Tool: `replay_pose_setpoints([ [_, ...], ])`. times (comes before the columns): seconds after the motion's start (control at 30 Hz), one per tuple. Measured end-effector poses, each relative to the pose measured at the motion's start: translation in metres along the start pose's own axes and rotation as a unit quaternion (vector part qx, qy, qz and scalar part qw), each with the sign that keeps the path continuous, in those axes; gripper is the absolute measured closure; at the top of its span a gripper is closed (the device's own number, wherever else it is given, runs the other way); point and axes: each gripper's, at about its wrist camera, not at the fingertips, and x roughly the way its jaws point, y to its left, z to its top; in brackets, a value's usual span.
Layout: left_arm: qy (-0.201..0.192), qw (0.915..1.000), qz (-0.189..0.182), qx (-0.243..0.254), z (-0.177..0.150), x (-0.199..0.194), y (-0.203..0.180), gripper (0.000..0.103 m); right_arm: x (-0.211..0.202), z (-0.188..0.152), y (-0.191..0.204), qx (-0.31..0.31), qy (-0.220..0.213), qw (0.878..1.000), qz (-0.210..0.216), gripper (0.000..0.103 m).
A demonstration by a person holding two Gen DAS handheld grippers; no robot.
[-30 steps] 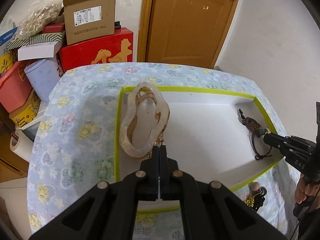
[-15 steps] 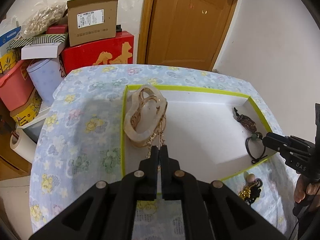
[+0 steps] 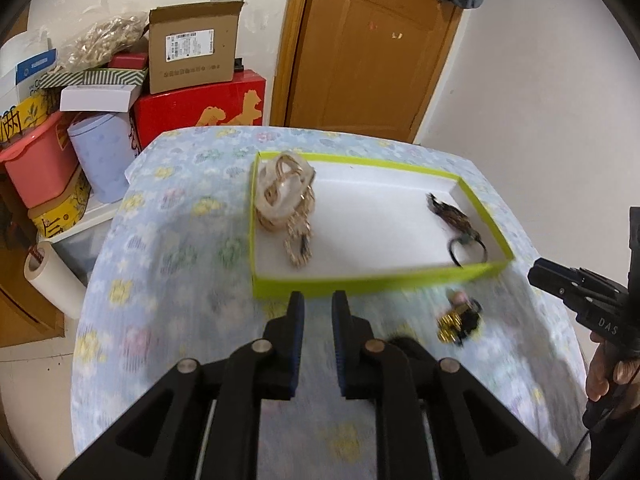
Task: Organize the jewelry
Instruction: 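Move the left gripper to the black band while the right gripper reaches the purple coil tie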
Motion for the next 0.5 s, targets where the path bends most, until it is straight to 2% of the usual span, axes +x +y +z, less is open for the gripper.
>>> replay_pose_setpoints([
  [0.23,0.002,0.9999,-0.01,0.009,-0.035,-0.027,-0.012,0.088,-0.03,-0.029,0.016,0.006,-0.011,1.0,0.018,0.073],
  [0.5,0.001,0.9997,-0.02,0.017,-0.065,-0.051,-0.024,0.088,-0.046,-0.061,0.032,0.007,-0.003,0.999,0.04,0.073],
])
